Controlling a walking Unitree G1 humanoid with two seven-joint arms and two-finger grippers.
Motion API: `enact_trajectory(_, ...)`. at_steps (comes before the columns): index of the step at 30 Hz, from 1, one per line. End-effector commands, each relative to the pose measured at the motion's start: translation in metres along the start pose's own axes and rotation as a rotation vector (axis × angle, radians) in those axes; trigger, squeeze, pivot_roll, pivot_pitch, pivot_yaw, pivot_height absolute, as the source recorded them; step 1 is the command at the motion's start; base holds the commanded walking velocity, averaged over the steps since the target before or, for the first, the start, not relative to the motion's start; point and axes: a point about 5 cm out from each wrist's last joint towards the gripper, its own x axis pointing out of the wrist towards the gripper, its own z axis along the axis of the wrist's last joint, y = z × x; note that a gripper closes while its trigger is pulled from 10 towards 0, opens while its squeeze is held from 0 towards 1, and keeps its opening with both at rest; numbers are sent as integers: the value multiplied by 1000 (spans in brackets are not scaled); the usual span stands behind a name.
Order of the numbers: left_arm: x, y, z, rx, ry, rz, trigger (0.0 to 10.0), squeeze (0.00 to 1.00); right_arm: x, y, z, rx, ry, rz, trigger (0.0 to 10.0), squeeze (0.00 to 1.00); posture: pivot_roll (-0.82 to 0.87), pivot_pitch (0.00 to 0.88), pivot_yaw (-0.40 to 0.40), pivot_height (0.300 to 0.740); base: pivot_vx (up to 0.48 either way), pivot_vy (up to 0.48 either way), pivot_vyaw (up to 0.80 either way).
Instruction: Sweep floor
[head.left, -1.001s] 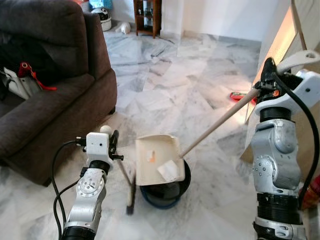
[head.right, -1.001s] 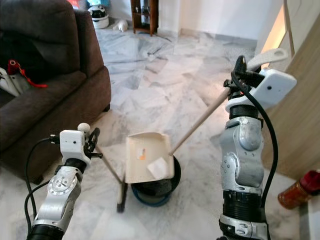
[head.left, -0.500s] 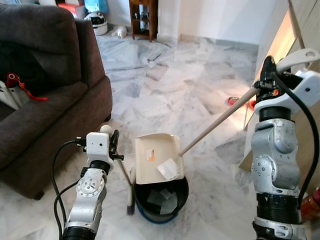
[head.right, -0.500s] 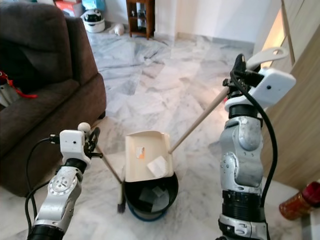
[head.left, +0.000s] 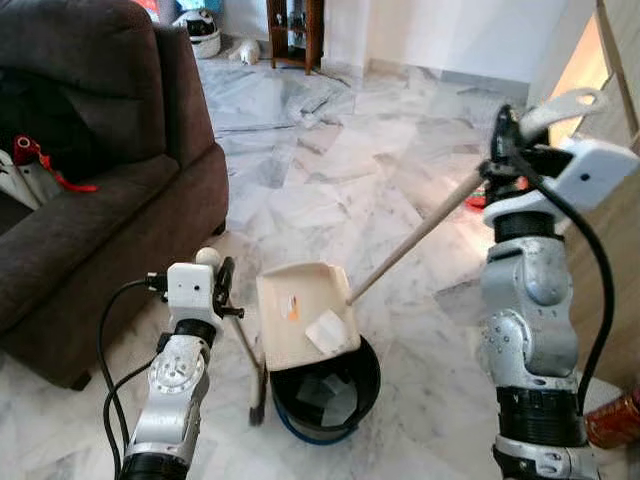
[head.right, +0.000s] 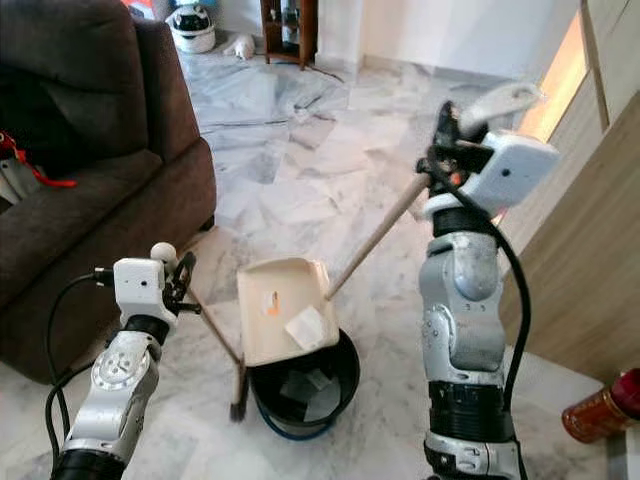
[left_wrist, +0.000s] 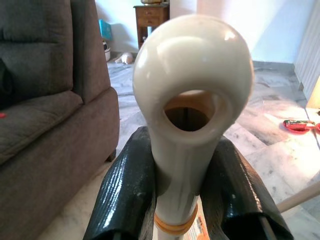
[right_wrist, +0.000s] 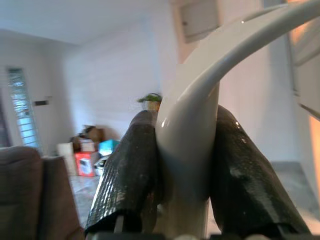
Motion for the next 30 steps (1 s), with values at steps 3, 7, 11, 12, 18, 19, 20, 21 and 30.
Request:
enact_trajectory(3,2,1,11,0,-60,-1,10000,0,2,17,25,-16,-144,76,10000,0,26,72,10,740,0,0,0)
enact_trajectory(7,1,1,11,-1,-60,-1,10000,0,2,24,31,-74,-189,110,10000,0,26,72,10,740,0,0,0)
enact_trajectory(11,1,0,10,-2,-59,-5,10000,0,1,34,39,-112,-239,147,10000,0,26,72,10,740,0,0,0)
enact_trajectory(12,1,0,10,-4,-59,-6,10000,0,1,39,41,-129,-253,163,10000,0,25,73,10,740,0,0,0)
enact_trajectory(18,2,0,10,-8,-59,-8,10000,0,-7,59,41,-182,-274,253,10000,0,25,74,10,740,0,0,0)
enact_trajectory(19,2,-1,10,-8,-59,-9,10000,0,-8,61,41,-175,-271,261,10000,0,24,75,11,740,0,0,0)
enact_trajectory(20,1,-1,10,-8,-59,-10,10000,0,-12,65,40,-164,-266,276,10000,0,27,76,10,740,0,0,0)
enact_trajectory(21,1,-1,10,-8,-59,-10,10000,0,-13,67,39,-164,-264,281,10000,0,27,76,10,740,0,0,0)
enact_trajectory(30,2,-1,10,-11,-57,-15,10000,0,-30,68,34,-249,-238,318,10000,0,18,82,14,740,0,0,0)
